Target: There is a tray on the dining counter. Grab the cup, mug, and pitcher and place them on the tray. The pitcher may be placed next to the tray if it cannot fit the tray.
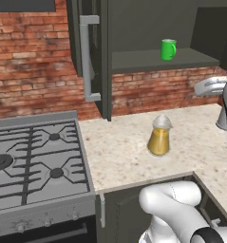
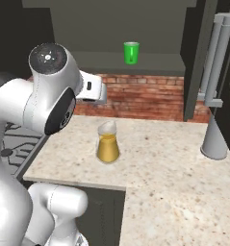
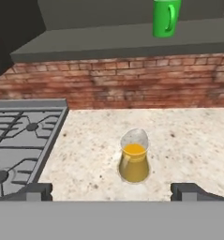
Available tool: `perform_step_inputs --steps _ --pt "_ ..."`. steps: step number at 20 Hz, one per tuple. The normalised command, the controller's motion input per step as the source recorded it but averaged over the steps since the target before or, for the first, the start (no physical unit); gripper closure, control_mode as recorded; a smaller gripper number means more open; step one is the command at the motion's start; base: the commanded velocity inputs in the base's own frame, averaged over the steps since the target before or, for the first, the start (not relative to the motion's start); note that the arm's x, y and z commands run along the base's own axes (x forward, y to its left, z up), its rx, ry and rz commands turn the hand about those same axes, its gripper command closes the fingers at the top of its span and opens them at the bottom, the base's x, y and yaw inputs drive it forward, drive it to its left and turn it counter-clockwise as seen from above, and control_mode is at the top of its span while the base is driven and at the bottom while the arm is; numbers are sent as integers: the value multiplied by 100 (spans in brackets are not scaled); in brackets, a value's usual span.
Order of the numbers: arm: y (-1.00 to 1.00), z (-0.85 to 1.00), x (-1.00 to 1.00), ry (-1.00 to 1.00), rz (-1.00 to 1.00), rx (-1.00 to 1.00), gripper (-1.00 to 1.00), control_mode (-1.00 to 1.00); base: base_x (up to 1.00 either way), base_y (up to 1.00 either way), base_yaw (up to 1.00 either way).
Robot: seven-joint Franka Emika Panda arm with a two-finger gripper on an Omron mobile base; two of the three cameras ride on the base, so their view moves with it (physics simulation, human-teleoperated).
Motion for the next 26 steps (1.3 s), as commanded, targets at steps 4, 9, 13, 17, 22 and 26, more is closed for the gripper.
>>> perform_step_inputs --steps 4,9,13,17,22,26 --pt "0 26 25 -2 12 0 -100 -100 0 0 0" --pt "-8 38 22 0 5 0 -100 -100 0 0 0" --pt "-15 22 14 0 0 -3 -100 -100 0 0 0" --pt "-14 11 21 0 0 -8 -100 -100 0 0 0" --pt "-8 9 31 0 0 -7 -100 -100 0 0 0" --pt "-2 0 30 -3 0 -4 -100 -100 0 0 0"
